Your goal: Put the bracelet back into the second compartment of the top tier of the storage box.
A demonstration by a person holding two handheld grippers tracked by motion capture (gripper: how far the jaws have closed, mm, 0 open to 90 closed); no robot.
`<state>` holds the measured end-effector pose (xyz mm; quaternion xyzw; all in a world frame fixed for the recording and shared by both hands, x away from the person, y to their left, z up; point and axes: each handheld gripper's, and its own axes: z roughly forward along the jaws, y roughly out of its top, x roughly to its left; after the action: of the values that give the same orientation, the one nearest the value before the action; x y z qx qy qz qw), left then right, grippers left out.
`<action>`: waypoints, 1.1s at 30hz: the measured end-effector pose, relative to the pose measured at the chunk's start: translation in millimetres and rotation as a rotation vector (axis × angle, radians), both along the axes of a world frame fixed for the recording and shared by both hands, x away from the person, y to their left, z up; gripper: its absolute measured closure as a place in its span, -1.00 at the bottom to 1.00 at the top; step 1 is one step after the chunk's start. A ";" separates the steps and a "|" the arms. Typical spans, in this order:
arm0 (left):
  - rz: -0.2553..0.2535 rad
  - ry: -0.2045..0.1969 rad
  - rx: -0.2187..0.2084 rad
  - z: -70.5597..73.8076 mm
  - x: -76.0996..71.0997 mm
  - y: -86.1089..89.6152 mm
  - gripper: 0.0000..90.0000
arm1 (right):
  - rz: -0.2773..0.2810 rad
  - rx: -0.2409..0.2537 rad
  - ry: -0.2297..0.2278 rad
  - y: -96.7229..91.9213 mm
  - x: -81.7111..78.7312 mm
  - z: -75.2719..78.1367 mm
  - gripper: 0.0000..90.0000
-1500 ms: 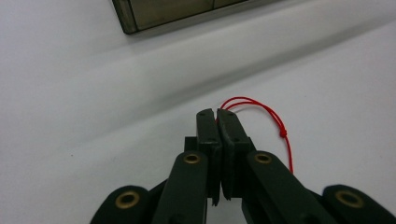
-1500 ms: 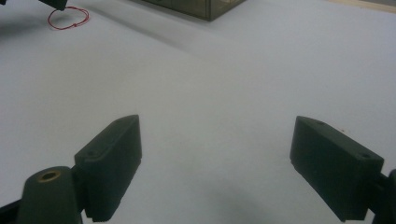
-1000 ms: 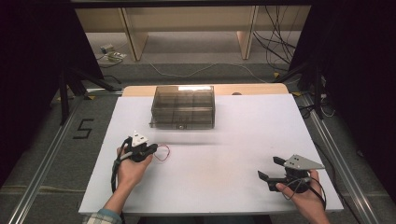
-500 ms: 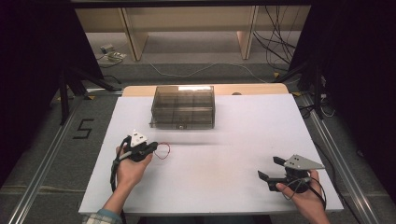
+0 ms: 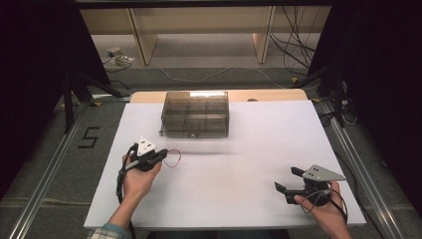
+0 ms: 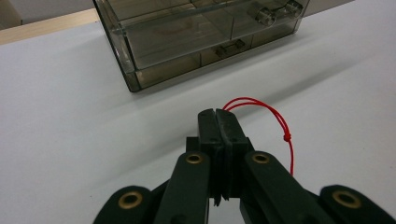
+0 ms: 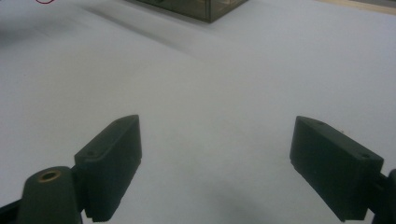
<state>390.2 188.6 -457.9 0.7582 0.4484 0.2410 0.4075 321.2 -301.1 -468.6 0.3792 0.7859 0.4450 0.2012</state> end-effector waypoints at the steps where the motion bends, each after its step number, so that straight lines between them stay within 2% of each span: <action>1: 0.000 -0.002 0.004 0.6 -0.1 0.1 0.99 | 0.000 0.000 0.000 0.0 0.0 0.0 -0.61; 33: -0.007 -0.043 -0.020 13.2 -2.5 -4.5 0.99 | -0.007 0.004 0.005 0.1 0.0 -0.3 -0.61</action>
<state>387.7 184.0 -444.8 0.7501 0.4393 0.2516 0.4255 321.2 -301.0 -468.9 0.3836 0.7842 0.4448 0.1999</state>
